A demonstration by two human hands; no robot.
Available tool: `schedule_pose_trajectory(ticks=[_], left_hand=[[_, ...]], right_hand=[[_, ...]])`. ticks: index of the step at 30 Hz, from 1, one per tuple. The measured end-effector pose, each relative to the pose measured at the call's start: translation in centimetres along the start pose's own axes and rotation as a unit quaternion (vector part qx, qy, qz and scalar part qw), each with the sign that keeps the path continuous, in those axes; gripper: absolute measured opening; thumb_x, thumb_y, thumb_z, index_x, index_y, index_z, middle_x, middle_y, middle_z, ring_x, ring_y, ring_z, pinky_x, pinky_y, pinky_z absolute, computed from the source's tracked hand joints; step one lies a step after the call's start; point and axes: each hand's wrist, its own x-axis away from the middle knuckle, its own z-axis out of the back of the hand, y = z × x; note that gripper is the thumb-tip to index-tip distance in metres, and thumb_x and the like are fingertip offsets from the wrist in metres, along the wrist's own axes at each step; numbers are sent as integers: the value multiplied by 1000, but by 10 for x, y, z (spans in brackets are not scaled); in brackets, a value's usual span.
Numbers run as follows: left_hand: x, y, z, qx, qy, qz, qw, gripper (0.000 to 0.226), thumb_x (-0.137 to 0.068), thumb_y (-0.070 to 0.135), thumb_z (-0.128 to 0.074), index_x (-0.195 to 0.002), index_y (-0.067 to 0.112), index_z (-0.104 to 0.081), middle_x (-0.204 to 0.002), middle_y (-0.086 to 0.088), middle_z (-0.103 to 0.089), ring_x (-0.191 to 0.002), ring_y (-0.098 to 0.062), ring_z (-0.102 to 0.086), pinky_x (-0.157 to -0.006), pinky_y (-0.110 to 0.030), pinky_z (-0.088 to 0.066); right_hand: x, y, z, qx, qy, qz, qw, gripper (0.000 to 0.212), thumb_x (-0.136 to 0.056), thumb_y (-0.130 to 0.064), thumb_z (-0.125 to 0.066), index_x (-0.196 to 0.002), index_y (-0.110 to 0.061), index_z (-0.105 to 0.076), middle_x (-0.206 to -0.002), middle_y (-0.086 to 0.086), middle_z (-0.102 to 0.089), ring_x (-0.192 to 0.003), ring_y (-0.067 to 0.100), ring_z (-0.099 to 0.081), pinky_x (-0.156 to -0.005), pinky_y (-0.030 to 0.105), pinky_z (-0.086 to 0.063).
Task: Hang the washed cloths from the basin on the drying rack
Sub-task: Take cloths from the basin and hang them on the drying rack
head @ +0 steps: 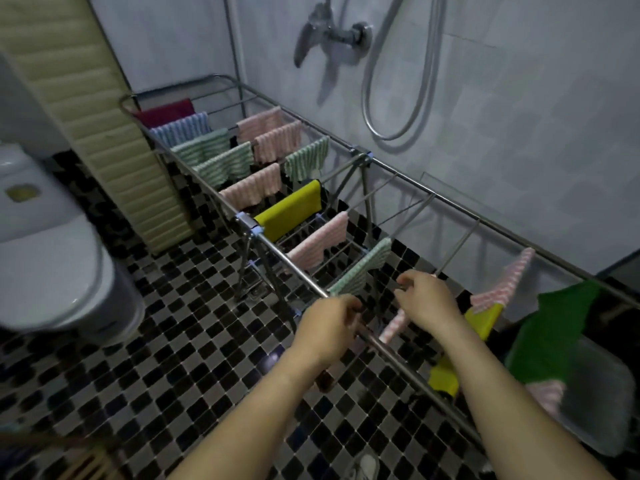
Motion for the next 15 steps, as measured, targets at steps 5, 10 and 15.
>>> schedule_pose_trajectory(ticks=[5, 10, 15], left_hand=[[28, -31, 51, 121, 99, 50, 986, 22, -96, 20, -53, -109, 24, -70, -97, 6, -71, -83, -8, -65, -78, -33, -56], [69, -72, 107, 158, 207, 80, 962, 22, -96, 19, -53, -110, 24, -69, -95, 12, -69, -87, 0, -63, -81, -26, -55], [111, -110, 156, 133, 316, 131, 930, 26, -94, 12, -51, -107, 27, -68, -98, 16, -65, -92, 4, -59, -81, -12, -46]], right_hand=[[25, -69, -4, -76, 21, 102, 992, 19, -95, -24, -55, -107, -20, -68, -94, -8, -64, -83, 9, -57, -78, 26, -45], [47, -155, -26, -116, 4, 200, 973, 18, -94, -24, -56, -101, -18, -72, -93, -3, -71, -91, 14, -63, -80, 30, -50], [64, -237, -51, -139, -36, 288, 947, 14, -93, -26, -59, -96, -22, -72, -85, -12, -67, -86, 7, -62, -78, 24, -48]])
